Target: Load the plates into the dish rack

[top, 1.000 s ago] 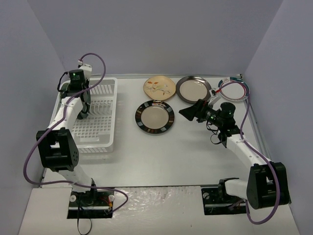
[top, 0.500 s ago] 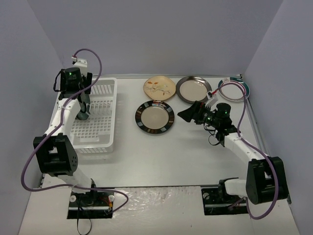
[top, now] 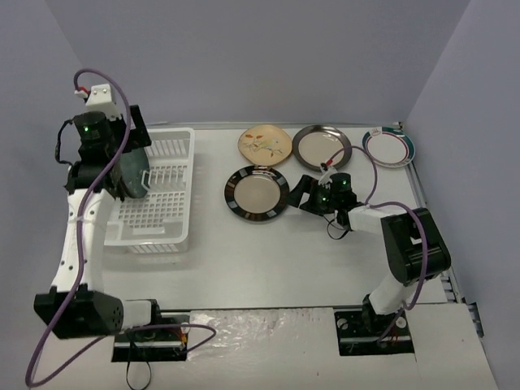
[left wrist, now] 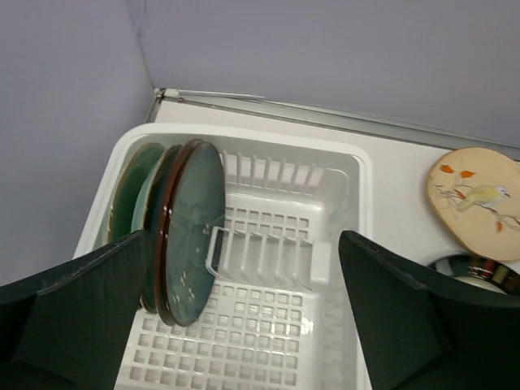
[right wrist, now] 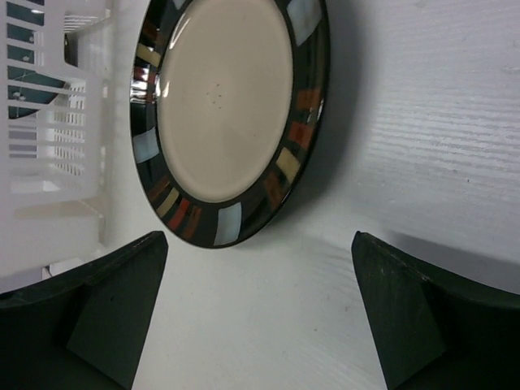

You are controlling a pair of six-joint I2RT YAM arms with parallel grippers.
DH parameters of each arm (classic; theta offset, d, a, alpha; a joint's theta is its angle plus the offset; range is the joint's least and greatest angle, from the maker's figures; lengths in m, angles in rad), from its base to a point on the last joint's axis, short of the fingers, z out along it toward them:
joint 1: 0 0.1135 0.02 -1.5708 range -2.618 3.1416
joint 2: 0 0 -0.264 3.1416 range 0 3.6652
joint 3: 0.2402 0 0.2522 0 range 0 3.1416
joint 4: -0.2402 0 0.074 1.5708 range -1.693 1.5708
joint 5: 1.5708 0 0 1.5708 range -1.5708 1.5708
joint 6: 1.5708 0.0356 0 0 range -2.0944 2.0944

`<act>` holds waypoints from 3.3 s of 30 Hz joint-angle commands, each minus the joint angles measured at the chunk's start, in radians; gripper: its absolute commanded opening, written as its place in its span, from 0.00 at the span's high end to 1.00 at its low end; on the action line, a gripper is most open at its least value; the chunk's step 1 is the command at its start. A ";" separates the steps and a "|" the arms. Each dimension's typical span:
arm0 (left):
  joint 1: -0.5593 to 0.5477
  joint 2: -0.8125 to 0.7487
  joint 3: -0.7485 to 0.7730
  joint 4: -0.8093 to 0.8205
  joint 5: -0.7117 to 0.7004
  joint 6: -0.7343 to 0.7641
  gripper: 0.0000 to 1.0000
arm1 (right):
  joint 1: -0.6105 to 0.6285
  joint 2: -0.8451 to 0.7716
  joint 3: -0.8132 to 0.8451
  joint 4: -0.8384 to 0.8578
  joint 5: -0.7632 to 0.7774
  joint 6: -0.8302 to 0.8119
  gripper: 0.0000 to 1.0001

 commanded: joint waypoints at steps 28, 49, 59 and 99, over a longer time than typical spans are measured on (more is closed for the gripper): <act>-0.041 -0.148 -0.287 0.083 0.347 -0.205 0.03 | 0.062 0.419 0.210 0.121 0.024 0.108 0.77; -0.270 -0.056 -0.279 0.145 0.451 -0.361 0.03 | -0.055 0.042 -0.002 0.554 -0.241 0.490 1.00; -0.333 -0.010 -0.274 0.226 0.495 -0.486 0.03 | -0.079 -0.093 -0.005 0.772 -0.311 0.636 1.00; -0.405 0.053 -0.198 0.340 0.599 -0.579 1.00 | -0.061 -0.224 -0.018 0.605 -0.320 0.382 0.27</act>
